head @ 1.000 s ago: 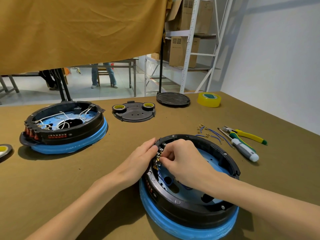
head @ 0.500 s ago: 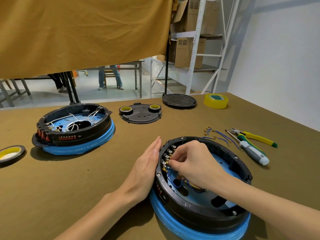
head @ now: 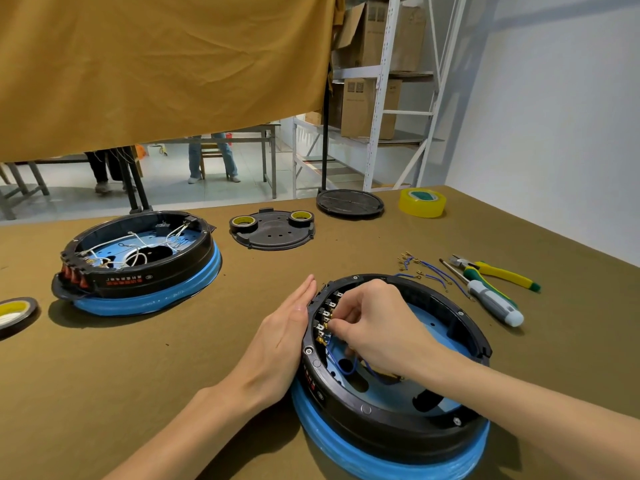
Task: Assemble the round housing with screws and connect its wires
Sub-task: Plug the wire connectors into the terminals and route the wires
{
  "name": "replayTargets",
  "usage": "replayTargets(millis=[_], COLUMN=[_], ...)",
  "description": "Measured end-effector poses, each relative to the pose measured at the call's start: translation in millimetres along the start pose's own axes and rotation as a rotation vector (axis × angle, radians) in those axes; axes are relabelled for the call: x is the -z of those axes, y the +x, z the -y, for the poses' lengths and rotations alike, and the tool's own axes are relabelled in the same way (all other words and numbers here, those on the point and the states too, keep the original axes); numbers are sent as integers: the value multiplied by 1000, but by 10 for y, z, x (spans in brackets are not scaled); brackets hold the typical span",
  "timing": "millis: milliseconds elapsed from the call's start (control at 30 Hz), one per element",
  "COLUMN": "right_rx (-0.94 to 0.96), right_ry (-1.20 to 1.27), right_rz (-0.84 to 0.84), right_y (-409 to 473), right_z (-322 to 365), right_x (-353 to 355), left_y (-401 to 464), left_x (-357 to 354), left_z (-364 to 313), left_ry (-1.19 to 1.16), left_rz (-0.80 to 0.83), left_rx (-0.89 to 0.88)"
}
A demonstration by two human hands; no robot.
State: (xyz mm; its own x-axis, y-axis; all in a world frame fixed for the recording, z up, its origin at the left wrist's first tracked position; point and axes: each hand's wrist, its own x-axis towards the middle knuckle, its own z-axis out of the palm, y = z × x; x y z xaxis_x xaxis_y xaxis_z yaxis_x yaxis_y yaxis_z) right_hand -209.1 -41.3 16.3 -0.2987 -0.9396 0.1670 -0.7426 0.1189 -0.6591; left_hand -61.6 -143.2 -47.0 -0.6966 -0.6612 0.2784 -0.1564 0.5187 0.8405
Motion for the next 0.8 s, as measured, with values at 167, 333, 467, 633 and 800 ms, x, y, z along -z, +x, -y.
replayTargets(millis=[167, 333, 467, 633, 800], right_rx=[9, 5, 31, 86, 150], right_ry=[4, 55, 11, 67, 427], right_rz=[32, 73, 45, -118, -156], right_y=[23, 36, 25, -89, -110], right_z=[-12, -39, -58, -85, -2], right_x=[25, 45, 79, 166, 202], left_y=[-3, 1, -13, -6, 26], left_x=[0, -8, -25, -2, 90], left_z=[1, -4, -40, -113, -310], left_ry=[3, -23, -92, -10, -72], left_rz=[0, -2, 31, -47, -321], left_rx=[6, 13, 53, 69, -98])
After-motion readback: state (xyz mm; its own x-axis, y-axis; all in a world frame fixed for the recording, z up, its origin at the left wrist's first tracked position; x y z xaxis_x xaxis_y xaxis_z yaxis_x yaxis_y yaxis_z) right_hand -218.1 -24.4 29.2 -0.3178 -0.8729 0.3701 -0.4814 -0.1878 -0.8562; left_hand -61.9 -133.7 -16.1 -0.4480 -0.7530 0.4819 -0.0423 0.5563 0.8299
